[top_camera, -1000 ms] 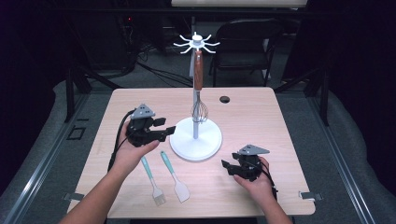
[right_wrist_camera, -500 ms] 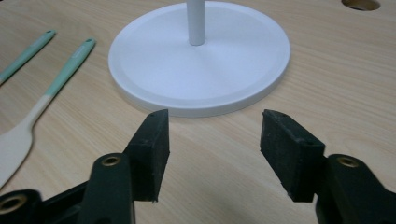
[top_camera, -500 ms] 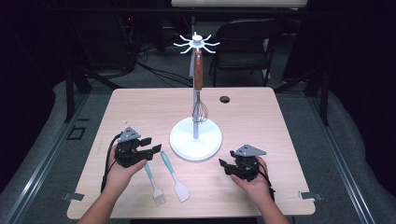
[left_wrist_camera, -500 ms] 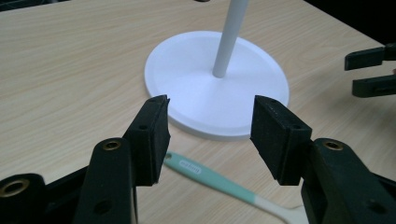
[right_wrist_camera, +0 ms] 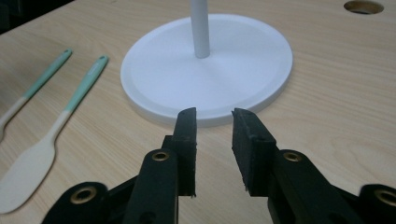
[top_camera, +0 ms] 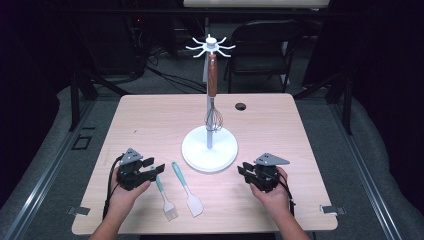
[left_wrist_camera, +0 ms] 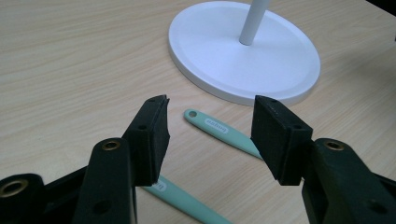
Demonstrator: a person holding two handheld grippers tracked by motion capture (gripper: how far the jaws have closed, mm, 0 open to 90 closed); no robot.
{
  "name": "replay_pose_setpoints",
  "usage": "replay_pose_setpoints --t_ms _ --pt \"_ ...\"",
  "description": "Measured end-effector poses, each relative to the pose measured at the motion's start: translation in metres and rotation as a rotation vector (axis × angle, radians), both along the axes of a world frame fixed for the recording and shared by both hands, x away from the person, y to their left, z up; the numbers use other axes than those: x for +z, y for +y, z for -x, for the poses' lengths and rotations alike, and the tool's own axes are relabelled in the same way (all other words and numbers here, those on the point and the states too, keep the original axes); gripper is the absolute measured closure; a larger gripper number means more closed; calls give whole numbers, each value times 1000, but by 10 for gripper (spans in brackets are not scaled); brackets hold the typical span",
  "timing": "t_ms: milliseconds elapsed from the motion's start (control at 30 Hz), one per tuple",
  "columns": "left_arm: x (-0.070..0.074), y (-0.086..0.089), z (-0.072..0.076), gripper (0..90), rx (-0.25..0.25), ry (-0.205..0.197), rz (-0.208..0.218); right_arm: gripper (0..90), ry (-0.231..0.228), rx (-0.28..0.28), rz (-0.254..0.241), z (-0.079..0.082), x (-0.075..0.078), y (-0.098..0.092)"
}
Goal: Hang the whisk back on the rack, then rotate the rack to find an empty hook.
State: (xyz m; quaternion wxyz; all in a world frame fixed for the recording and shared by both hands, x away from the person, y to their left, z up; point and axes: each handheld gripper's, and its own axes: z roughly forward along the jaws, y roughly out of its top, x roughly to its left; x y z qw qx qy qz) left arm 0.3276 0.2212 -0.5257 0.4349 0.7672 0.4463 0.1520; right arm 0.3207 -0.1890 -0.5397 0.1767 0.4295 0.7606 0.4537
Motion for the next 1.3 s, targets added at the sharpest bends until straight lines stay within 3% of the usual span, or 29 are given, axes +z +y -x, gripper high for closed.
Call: replay_pose_setpoints --t_ms 67,367,467,767,1300 --pt "0 1 0 462 1 -4 -7 749 -15 4 -17 0 4 -1" --pt "-4 2 1 456 0 -11 -14 896 -46 31 19 -7 26 4" --pt "-7 5 0 457 3 -8 -15 900 -57 41 6 -11 35 7" --pt "-12 18 2 457 18 4 -14 900 -160 58 -47 -30 81 19" --pt "-12 13 1 457 9 -4 -15 900 -303 78 -92 -48 149 37"
